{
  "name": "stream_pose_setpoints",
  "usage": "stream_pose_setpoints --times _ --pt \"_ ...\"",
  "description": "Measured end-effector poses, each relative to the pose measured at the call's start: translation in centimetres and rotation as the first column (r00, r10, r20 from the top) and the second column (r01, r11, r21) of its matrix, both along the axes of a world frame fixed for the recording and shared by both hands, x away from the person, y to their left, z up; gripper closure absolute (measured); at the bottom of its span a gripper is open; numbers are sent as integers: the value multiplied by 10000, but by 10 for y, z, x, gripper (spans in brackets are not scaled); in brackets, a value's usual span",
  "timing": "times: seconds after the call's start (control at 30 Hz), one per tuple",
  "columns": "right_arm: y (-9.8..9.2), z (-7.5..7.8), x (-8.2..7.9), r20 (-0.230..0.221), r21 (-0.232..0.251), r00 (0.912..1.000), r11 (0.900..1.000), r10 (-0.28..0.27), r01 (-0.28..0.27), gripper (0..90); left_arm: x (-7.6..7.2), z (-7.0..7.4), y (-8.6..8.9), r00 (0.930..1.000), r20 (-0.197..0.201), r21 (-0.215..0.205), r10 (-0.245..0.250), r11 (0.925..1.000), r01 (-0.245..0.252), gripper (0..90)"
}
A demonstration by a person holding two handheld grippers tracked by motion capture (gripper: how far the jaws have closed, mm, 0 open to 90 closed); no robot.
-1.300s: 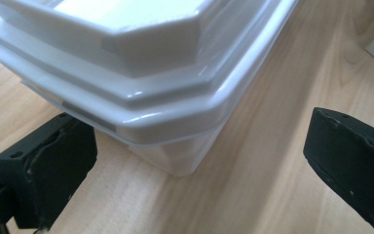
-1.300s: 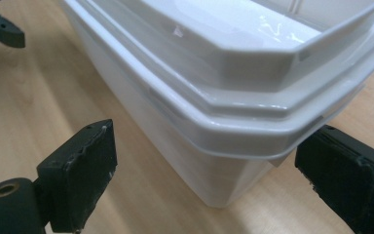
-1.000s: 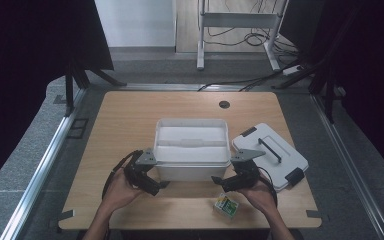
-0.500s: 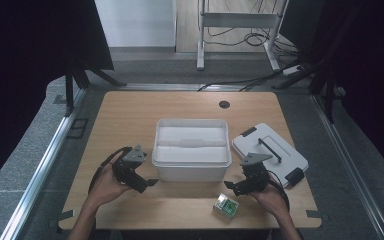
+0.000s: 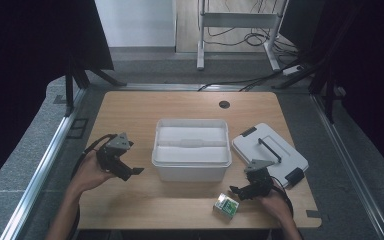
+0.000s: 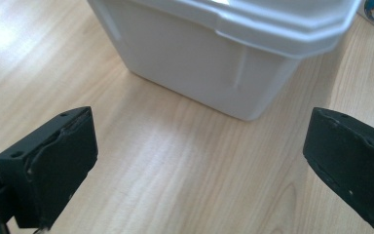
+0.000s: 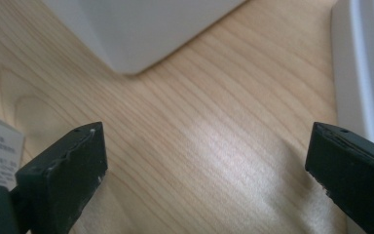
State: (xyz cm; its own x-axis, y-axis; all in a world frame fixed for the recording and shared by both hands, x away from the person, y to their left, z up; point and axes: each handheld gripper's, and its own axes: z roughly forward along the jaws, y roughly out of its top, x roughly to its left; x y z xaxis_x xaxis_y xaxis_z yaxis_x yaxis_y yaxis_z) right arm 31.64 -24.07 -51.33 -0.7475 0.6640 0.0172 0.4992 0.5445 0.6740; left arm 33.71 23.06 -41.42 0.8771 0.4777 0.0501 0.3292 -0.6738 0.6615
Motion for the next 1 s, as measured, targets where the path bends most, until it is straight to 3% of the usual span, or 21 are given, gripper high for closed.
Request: stream_pose_setpoints --times 0.2,0.33,0.47,0.73,1.0 --pt "-2 -5 -2 206 99 9997 9999 113 -115 16 16 20 1 9998 96 82 -185 9998 184 0" --pt "-3 -6 -2 325 175 9994 9998 123 -129 17 25 33 -6 9990 174 466 -405 9981 396 33" --pt "-3 -6 -2 329 180 9994 9998 113 -119 17 34 42 -17 9967 155 486 -799 9957 791 73" --pt "-3 -6 -2 324 173 9994 9998 109 -115 16 52 59 -46 9869 -6 508 -1615 9856 1614 156" --pt "-3 -6 -2 323 177 9994 9998 116 -122 17 67 66 -84 9730 23 637 -2307 9711 2301 239"
